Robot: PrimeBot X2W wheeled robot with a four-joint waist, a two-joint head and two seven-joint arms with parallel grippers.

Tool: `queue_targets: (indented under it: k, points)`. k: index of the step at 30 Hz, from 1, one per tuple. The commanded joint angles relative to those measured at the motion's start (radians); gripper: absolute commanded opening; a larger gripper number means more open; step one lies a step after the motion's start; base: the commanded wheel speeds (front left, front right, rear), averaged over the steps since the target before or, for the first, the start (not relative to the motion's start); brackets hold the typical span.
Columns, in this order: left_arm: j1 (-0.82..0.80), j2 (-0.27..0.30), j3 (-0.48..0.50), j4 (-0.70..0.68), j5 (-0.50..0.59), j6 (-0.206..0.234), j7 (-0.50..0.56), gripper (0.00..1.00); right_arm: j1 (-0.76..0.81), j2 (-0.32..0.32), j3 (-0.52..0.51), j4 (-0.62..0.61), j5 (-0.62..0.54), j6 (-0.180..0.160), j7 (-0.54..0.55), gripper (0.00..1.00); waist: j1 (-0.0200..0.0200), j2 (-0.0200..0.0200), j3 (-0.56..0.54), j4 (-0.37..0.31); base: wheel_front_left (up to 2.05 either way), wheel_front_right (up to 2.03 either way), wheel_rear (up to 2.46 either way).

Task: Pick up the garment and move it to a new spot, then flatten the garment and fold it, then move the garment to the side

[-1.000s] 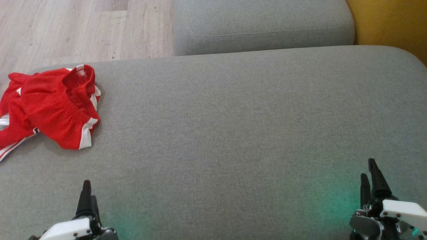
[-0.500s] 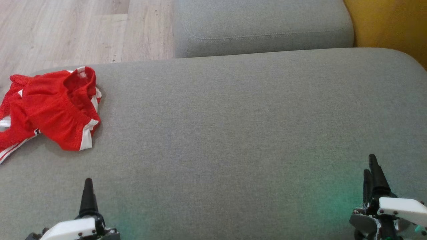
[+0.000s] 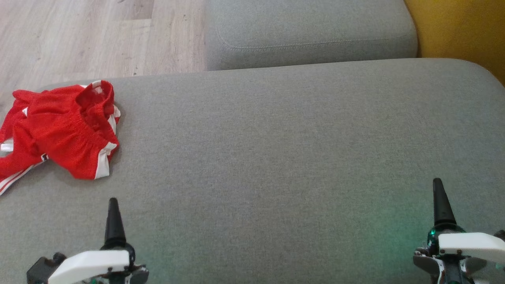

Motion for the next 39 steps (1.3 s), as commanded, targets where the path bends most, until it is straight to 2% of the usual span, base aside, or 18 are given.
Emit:
queue_targets:
  k: [1, 14, 17, 39]
  points:
    - [-0.018, 0.005, -0.004, -0.047, 0.044, 0.006, -0.015, 1.0, -0.023, -0.004, 0.012, -0.049, -0.044, 0.002, -0.016, 1.0, 0.0, -0.0001, 0.0, 0.0, 0.0, 0.0, 0.0]
    - [-0.001, 0.005, -0.042, -0.069, 0.282, 0.027, -0.054, 1.0, -0.01, -0.005, 0.059, -0.092, -0.289, 0.002, -0.054, 1.0, 0.0, -0.0001, -0.003, 0.002, 0.0, 0.0, 0.0]
    - [0.004, 0.006, -0.047, -0.07, 0.3, 0.032, -0.059, 1.0, -0.008, -0.005, 0.065, -0.094, -0.324, 0.002, -0.06, 1.0, 0.0, -0.0001, -0.004, 0.003, 0.0, 0.0, 0.0]
    - [0.042, 0.007, -0.088, -0.059, 0.615, 0.047, -0.128, 1.0, 0.009, -0.007, 0.116, -0.099, -0.652, 0.003, -0.128, 1.0, 0.0, -0.0001, -0.018, 0.004, 0.0, 0.0, 0.0]
